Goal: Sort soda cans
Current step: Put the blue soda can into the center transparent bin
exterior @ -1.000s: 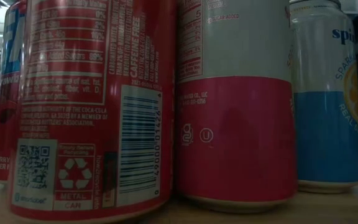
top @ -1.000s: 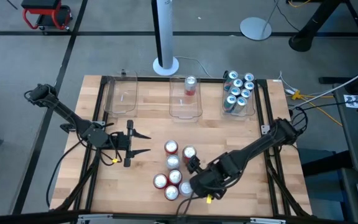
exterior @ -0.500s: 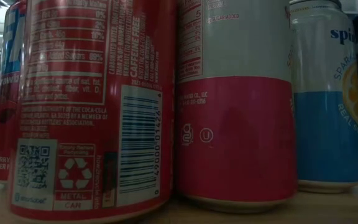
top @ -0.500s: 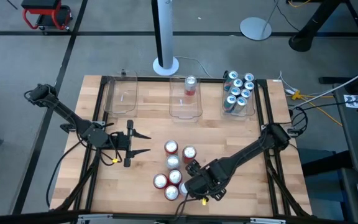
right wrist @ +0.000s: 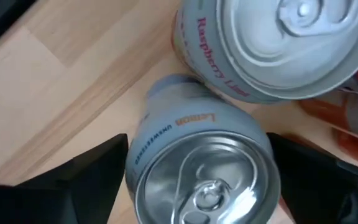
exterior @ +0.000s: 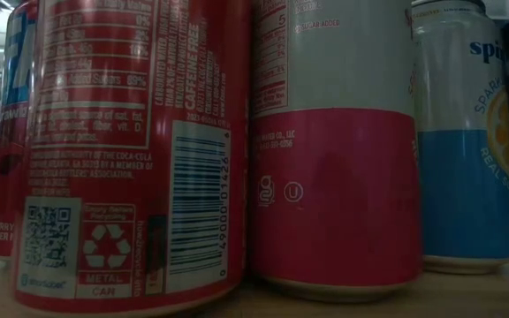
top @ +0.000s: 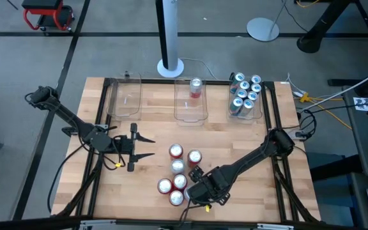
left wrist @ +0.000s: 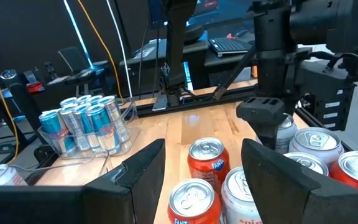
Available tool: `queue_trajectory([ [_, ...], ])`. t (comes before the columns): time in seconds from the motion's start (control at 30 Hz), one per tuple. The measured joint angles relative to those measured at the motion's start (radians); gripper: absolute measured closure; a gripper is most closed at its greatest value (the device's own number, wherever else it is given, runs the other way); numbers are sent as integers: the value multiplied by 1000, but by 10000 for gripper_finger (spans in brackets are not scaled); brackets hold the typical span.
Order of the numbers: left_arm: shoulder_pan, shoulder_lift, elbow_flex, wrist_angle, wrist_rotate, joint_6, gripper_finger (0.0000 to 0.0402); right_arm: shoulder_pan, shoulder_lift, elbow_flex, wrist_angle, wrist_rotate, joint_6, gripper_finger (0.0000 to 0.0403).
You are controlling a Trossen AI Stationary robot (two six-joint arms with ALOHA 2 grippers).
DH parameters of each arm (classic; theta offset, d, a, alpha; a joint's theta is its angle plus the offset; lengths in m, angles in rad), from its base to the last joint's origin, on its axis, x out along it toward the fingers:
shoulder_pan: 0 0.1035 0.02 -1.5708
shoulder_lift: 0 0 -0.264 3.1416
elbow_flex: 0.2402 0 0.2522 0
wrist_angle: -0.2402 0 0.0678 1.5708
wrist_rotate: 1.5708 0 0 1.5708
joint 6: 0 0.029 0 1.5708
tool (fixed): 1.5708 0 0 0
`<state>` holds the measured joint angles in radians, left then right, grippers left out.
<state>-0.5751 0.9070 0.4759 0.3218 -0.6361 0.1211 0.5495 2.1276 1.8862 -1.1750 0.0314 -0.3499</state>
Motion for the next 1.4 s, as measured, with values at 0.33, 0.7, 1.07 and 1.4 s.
queue_trajectory([
  [0.33,0,0,0,0,0,0,200,0,0,1,-8,18,-29,110],
  [0.7,0,0,0,0,0,1,200,1,-11,1,-187,2,-18,98],
  [1.07,0,0,0,-1,0,1,200,0,-20,1,-388,74,32,106],
  [1.4,0,0,0,0,0,-1,200,-14,-123,1,-396,211,27,107],
])
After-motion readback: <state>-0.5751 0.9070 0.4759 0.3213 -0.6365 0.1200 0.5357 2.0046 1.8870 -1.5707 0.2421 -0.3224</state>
